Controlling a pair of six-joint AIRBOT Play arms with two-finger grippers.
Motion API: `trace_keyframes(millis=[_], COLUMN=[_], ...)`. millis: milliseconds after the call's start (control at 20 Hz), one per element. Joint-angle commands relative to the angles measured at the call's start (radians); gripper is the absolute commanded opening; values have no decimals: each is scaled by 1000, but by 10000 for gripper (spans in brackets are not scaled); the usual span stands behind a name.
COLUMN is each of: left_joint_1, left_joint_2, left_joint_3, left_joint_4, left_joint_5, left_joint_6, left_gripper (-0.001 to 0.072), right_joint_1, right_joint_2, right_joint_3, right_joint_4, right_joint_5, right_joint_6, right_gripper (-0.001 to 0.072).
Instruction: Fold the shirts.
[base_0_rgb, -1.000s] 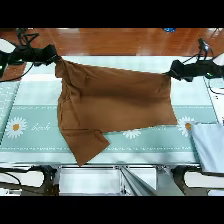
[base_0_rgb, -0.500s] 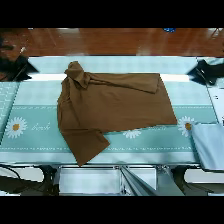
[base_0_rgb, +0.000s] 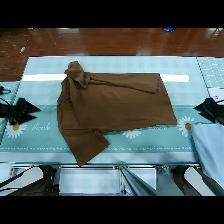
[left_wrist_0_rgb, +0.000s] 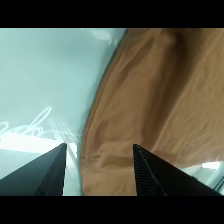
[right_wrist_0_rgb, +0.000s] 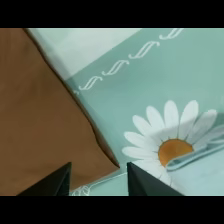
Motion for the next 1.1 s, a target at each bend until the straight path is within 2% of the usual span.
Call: trace_keyframes(millis=[0, 450, 650, 700, 750, 800, 900, 950, 1050], left_joint_1=[-10, -226, -329, -347, -359, -364, -362, -362, -362], left_joint_2=[47, -15, -61, -67, -68, -68, -68, -68, -68], left_joint_3=[-166, -246, -246, -246, -246, -245, -238, -238, -238], left_joint_4=[-11, -11, -12, -12, -14, -24, -30, -31, -30], left_joint_5=[35, 116, 197, 223, 245, 257, 260, 260, 259], left_joint_6=[45, 18, -42, -42, -41, -38, -28, -20, -14], left_gripper=[509, 508, 490, 344, 41, 18, 18, 18, 18], right_joint_1=[-12, -12, -12, -12, -13, -13, -13, -12, -12], right_joint_2=[151, 152, 151, 151, 151, 142, 83, 37, -68], right_joint_3=[-120, -122, -122, -122, -122, -122, -126, -136, -148], right_joint_4=[19, 26, 26, 21, -5, -47, -113, -96, 9], right_joint_5=[-50, 7, 5, -3, -18, -30, -28, -21, 3], right_joint_6=[-26, -34, -11, 0, 31, 69, 112, 110, 39], right_gripper=[406, 406, 407, 407, 406, 407, 407, 407, 407])
